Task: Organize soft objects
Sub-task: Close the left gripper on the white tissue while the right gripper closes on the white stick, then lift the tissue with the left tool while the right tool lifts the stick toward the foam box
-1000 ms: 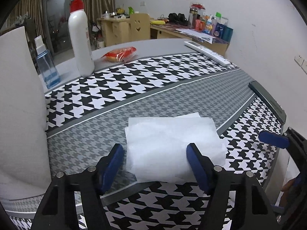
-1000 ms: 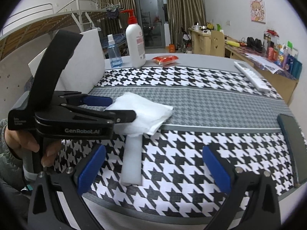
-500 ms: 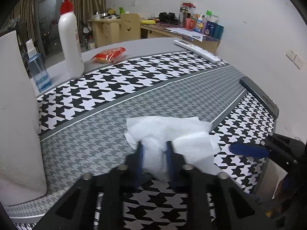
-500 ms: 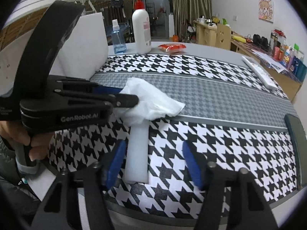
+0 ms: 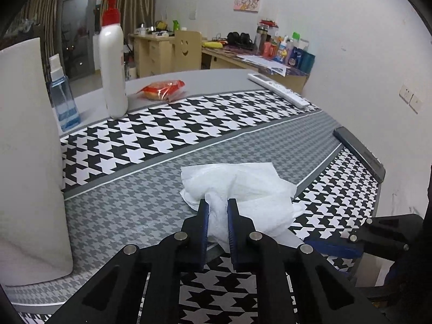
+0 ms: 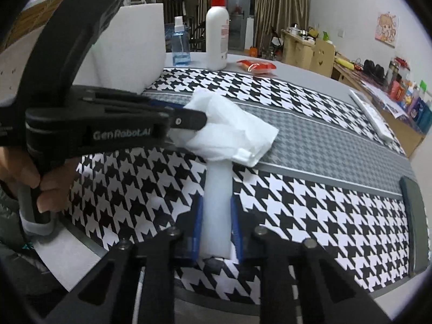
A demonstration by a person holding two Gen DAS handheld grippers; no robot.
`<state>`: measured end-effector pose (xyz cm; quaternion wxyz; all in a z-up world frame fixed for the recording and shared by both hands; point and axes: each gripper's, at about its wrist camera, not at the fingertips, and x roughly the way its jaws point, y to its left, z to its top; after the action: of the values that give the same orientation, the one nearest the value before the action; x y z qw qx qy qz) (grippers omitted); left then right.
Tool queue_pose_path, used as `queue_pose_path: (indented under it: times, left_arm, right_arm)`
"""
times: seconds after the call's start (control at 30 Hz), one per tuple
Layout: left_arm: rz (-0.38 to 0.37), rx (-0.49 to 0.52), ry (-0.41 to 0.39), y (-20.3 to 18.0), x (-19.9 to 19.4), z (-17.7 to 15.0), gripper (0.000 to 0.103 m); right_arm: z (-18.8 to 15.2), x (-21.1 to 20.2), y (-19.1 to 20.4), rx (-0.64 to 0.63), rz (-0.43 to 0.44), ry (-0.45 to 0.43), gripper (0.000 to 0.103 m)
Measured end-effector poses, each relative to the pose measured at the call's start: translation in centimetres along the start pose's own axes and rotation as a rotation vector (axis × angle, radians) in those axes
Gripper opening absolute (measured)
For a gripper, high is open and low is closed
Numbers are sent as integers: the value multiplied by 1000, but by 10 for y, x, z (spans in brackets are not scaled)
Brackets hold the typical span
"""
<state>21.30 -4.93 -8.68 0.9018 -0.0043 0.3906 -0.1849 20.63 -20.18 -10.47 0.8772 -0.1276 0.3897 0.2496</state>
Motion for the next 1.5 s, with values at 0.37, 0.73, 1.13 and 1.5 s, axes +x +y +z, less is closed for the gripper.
queue_pose_path:
  times: [0.37,0.73,1.13,1.5]
  left_arm:
    - [53,0,-82,3,-28,5,14]
    - [123,0,-131,5,-53,7,14]
    - [173,1,-137,6,-67,1,14]
    - [186,-7,-148,8,-78,-6,14]
  right_arm:
    - [0,-18,-6,33,-10,-50,21]
    - [5,-27,-17,67,-16,-87,21]
    - [16,-37,-20,79,-7,-134,21]
    - [21,-43,-19,90,1,-156,21]
